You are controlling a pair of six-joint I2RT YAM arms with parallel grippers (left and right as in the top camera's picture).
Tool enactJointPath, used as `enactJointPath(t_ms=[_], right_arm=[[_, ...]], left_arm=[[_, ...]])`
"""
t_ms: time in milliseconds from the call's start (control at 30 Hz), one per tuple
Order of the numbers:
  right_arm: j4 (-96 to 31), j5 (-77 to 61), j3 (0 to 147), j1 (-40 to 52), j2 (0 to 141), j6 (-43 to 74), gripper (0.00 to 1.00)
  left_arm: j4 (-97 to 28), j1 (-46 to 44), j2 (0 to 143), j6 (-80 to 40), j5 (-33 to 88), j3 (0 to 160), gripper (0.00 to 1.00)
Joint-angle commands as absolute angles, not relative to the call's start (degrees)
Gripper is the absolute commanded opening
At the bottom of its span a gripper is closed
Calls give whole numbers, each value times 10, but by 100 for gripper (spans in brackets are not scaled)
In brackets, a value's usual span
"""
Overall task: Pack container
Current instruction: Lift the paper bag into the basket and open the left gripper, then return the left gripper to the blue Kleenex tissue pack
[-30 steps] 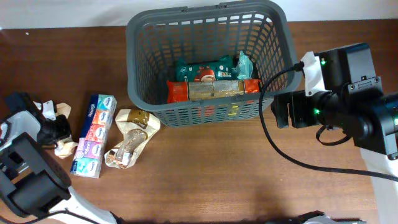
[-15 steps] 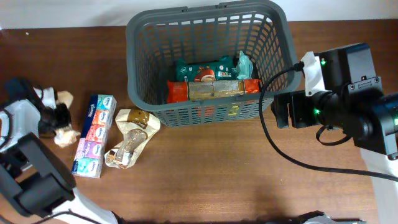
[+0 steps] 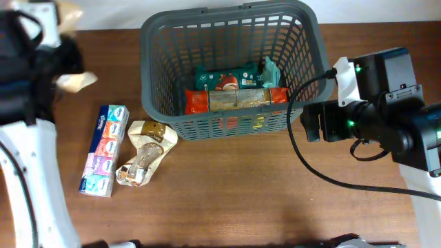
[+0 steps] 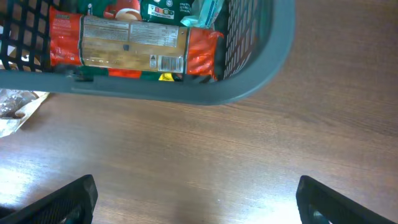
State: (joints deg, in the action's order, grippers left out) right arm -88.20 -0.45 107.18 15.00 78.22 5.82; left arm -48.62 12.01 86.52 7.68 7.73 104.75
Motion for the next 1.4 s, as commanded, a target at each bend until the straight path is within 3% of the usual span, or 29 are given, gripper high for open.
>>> enactJointPath(t_ms=[0,333,867,900,1033,1067,1367], right_arm=[[-880,3,1070,150,785,58,99],[-880,3,1070,150,785,58,99],[-880,3,1070,150,785,58,99],[-880,3,1070,150,785,58,99],[-880,3,1070,150,785,58,99],[-880,3,1070,150,785,58,99],[-880,3,1070,150,785,58,99]], left_arm=[[-489,49,855,23,97,1088,2],[-500,-133,898,-63,81,1096,2],[-543,-146,1013,-176,33,1096,3],[-543,-146,1013,-179,29,1096,7],[-544,-146,1009,-186,28,1097,43],[-546,-146,1006,-186,33,1097,48],[-561,-146,885,-166,-9,1131,53]])
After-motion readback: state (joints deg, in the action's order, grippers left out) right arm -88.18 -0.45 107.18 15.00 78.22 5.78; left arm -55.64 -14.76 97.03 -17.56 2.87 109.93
